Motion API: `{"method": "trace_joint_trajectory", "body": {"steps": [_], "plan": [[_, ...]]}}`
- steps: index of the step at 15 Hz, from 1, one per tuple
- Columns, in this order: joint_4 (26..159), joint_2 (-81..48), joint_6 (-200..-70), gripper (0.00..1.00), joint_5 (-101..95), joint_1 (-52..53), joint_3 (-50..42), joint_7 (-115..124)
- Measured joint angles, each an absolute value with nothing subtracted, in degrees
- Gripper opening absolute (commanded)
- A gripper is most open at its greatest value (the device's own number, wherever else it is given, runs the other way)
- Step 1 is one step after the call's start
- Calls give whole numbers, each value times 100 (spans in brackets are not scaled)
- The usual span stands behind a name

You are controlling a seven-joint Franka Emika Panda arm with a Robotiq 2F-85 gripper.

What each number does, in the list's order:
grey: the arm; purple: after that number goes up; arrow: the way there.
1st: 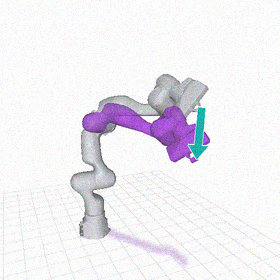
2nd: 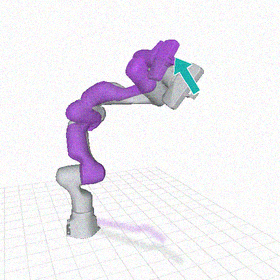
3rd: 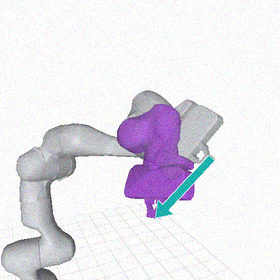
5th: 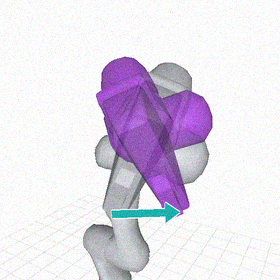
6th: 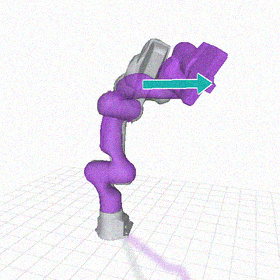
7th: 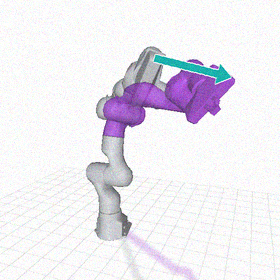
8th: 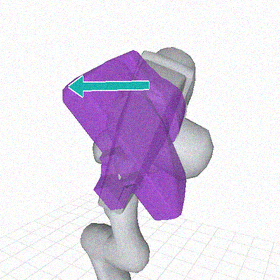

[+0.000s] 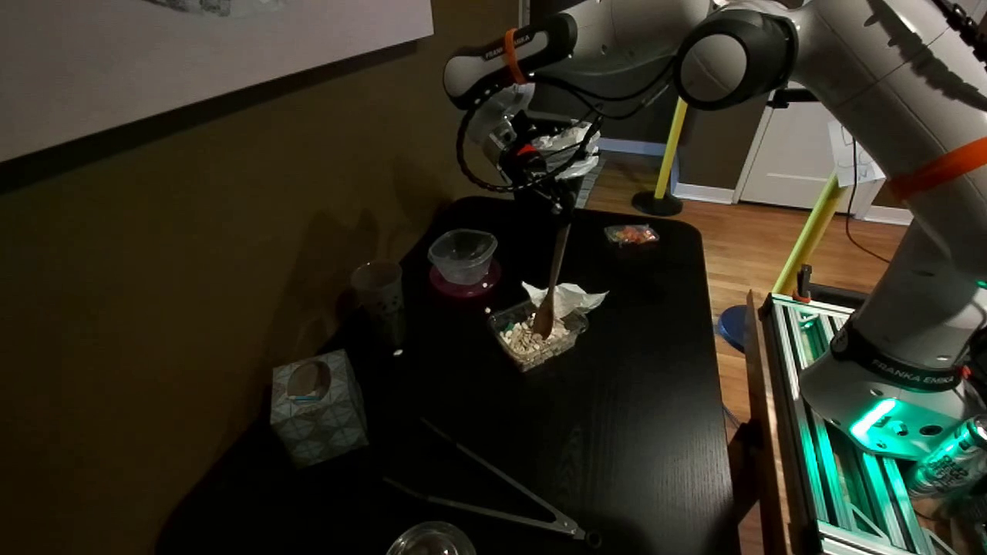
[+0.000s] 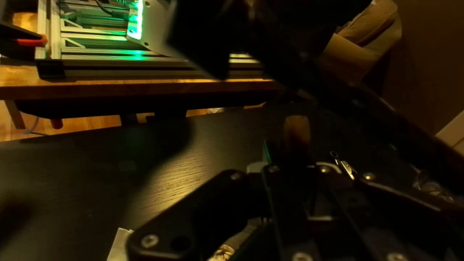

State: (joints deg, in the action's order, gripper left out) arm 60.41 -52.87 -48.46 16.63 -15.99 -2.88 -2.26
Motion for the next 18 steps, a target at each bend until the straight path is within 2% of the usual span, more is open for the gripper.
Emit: {"method": "trace_joint_trajectory", "body": {"steps": [1, 2, 5, 6, 18], "plan": [[6000, -5320, -4846, 3, 1729, -1631, -287, -226], [5968, -5357, -4846, 13, 1757, -1655, -287, -226], [5896, -5434, -4836, 13, 1758, -1666, -282, -226], [5882, -5439, -4835, 3, 1758, -1665, -279, -226], [5851, -5632, -5301, 3, 1763, -1606, -271, -468]]}}
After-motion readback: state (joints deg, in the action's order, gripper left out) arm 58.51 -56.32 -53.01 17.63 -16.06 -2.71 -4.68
